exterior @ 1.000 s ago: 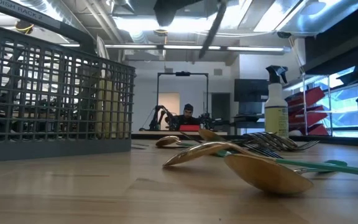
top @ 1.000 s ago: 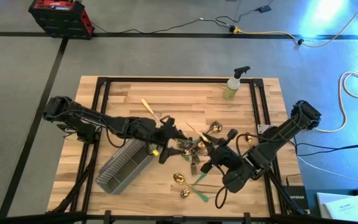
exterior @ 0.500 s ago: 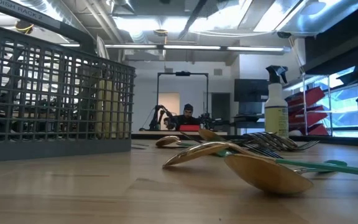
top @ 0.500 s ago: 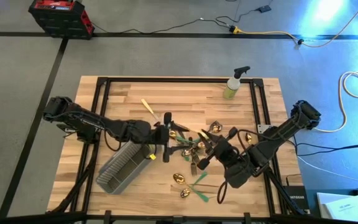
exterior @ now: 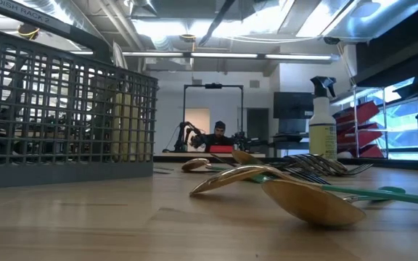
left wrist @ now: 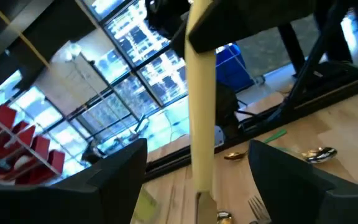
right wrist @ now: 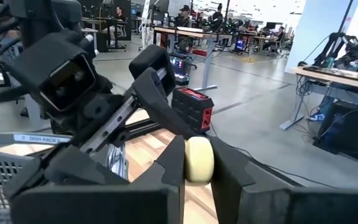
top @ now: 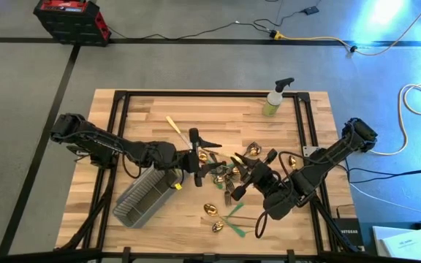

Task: Sort silverware
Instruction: Put the table knife into the silverware tray

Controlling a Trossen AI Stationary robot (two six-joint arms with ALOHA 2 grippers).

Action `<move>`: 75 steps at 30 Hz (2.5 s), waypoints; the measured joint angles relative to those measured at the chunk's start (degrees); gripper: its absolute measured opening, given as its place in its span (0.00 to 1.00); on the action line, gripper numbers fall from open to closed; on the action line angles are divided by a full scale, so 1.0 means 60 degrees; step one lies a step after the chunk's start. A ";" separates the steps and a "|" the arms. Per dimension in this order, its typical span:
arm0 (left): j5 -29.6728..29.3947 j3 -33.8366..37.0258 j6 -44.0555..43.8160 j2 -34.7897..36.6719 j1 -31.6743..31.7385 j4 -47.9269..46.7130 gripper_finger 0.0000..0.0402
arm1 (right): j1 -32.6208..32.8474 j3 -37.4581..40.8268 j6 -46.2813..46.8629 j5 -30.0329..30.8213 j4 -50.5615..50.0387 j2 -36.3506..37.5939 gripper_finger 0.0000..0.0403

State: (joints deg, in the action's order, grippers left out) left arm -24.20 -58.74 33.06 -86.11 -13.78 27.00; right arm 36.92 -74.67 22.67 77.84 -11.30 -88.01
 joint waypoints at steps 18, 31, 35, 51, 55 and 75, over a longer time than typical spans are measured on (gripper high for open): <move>-0.0103 0.0000 0.0673 0.0004 0.0131 0.0310 0.49 | -0.0490 -0.0004 -0.0732 -0.0938 0.0956 0.0000 0.07; -0.0860 0.0000 0.1748 0.0004 0.0120 0.0303 0.39 | -0.0555 -0.0007 -0.0935 -0.1118 0.1259 0.0000 0.07; -0.0860 0.0000 0.1677 0.0004 0.0124 0.0288 0.27 | -0.0625 -0.0011 -0.0925 -0.1311 0.1257 0.0000 0.07; -0.1150 0.0000 0.1771 -0.0004 0.0120 0.0225 0.07 | -0.0603 -0.0015 -0.1069 -0.1386 0.0945 0.0004 0.09; -0.1544 -0.0013 0.1906 0.0000 0.0130 0.0159 0.07 | -0.0585 -0.0007 -0.1058 -0.1464 0.0876 0.0004 0.24; -0.2083 -0.0015 0.8888 0.0015 0.0134 -0.0606 0.03 | 0.0840 -0.0004 -0.1589 -0.1849 -0.0119 0.0073 0.45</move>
State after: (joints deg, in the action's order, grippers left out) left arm -36.70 -58.83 86.38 -86.02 -12.98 23.37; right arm 41.96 -74.70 13.13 66.75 -12.02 -87.57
